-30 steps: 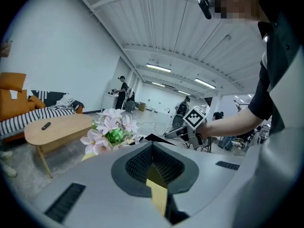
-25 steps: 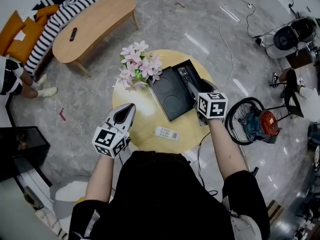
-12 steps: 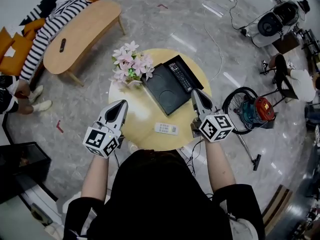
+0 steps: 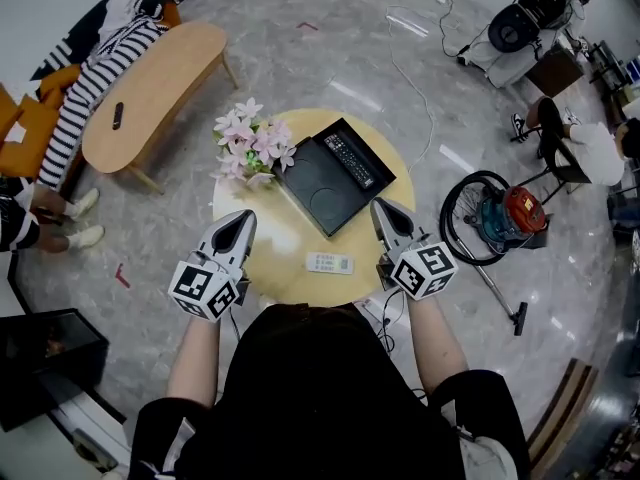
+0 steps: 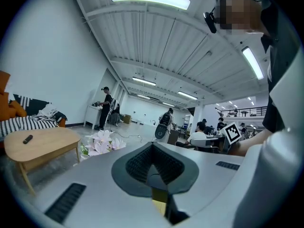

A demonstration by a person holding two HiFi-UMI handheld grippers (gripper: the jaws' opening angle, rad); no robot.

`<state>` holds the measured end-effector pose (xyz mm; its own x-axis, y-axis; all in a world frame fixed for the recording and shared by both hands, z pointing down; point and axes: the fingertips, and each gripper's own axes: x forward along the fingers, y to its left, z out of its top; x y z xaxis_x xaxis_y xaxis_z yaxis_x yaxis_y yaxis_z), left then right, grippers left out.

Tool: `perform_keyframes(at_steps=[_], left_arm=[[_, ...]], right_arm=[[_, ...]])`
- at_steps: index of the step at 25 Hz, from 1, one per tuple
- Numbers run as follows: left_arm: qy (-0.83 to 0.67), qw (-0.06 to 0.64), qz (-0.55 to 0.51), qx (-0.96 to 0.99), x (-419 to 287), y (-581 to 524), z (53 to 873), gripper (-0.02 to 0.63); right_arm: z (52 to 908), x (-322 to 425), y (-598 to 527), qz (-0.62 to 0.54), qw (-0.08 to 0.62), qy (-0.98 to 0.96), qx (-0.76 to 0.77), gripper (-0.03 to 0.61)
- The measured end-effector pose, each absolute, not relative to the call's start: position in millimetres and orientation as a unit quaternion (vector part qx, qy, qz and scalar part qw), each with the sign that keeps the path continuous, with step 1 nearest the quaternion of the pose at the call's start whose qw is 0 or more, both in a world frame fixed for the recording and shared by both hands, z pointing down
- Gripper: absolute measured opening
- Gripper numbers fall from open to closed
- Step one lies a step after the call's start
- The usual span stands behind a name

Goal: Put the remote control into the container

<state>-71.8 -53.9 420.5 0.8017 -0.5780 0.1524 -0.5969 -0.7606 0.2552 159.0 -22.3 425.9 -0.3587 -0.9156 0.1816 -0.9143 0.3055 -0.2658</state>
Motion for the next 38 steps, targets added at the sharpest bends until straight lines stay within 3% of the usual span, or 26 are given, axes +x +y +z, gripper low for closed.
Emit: perform_keyframes(at_steps=[4, 22, 27, 32, 38], left_arm=[[-0.31, 0.152, 0.027, 0.938, -71.5, -54.6, 419.8, 0.006], [-0.295, 0.188, 0.067, 0.934, -78.3, -34.5, 460.8, 0.006], [-0.295, 0.199, 0.078, 0.931, -91.8, -27.6, 473.0, 0.006], [-0.303, 0.205, 0.089, 0.926, -109.5, -22.8, 481.0, 0.006], [-0.32, 0.205, 0.104, 0.919, -133.6, -16.9, 488.7, 0.008]], right_arm=[[430.7, 153.2, -24.2, -0.165, -0.014, 0.819, -0.55, 0.009], [533.5, 73.7, 25.2, -0.155, -0.248, 0.878, -0.38, 0.012], [583.1, 55.5, 55.0, -0.148, -0.353, 0.874, -0.3, 0.134], [628.7, 46.9, 75.8, -0.128, -0.447, 0.857, -0.223, 0.214], [660.2, 43.2, 73.2, -0.108, -0.499, 0.843, -0.17, 0.253]])
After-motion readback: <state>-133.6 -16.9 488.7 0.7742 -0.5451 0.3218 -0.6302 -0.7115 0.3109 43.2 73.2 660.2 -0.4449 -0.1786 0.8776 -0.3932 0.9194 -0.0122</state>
